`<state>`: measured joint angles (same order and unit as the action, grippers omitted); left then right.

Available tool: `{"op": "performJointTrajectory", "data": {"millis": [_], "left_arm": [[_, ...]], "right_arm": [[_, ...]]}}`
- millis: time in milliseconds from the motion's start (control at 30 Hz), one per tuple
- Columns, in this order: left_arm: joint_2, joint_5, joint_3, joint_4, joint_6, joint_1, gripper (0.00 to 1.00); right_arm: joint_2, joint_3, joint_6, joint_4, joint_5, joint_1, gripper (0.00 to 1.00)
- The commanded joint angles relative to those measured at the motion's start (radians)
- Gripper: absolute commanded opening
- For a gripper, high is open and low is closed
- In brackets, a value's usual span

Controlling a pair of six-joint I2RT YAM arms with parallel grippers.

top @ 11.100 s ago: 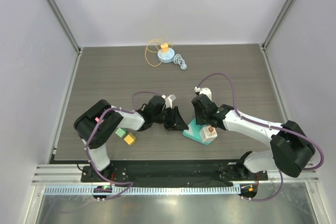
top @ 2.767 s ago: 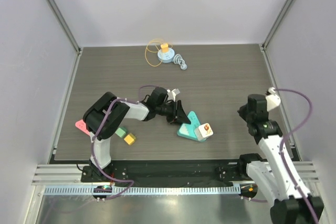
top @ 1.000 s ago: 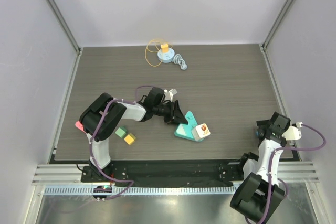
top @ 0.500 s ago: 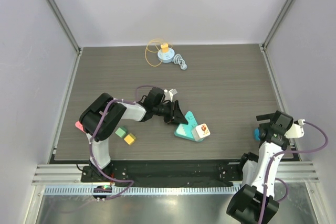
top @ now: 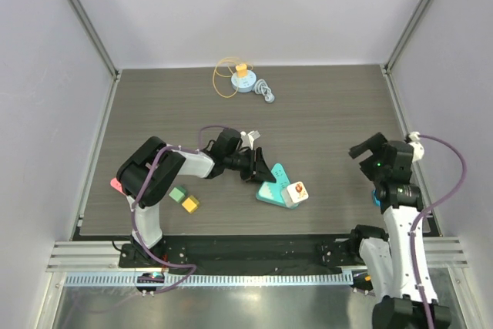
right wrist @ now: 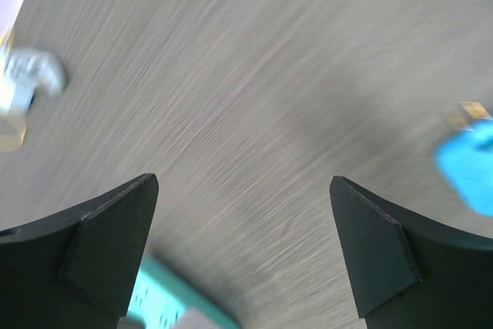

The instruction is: Pull the plug off the socket

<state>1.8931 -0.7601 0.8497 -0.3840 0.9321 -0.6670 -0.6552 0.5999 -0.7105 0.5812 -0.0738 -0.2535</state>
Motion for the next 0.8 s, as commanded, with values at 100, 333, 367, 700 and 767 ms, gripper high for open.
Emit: {"op": "performJointTrajectory", "data": {"millis": [100,333,367,700,767], "left_arm": [[0.026,0.051,0.002,0.024,-0.036,0.003,0.0],[0.035,0.059,-0.001,-0.007,-0.009,0.004,0.0],[0.035,0.058,0.0,-0.006,-0.01,0.004,0.0],[0.043,0.061,0.012,0.028,-0.021,0.004,0.0],[0.047,0.059,0.02,0.028,-0.018,0.003,0.0]], "right_arm": [[-0.001,-0.006,0.1,-0.188,0.3,0.239,1.0],[-0.061,-0.071,0.192,-0.247,0.534,0.407,1.0],[-0.087,-0.072,0.197,-0.245,0.593,0.428,1.0],[-0.102,-0.17,0.143,-0.357,0.407,0.719,1.0],[-0.145,-0.155,0.146,-0.353,0.344,0.784,1.0]]}}
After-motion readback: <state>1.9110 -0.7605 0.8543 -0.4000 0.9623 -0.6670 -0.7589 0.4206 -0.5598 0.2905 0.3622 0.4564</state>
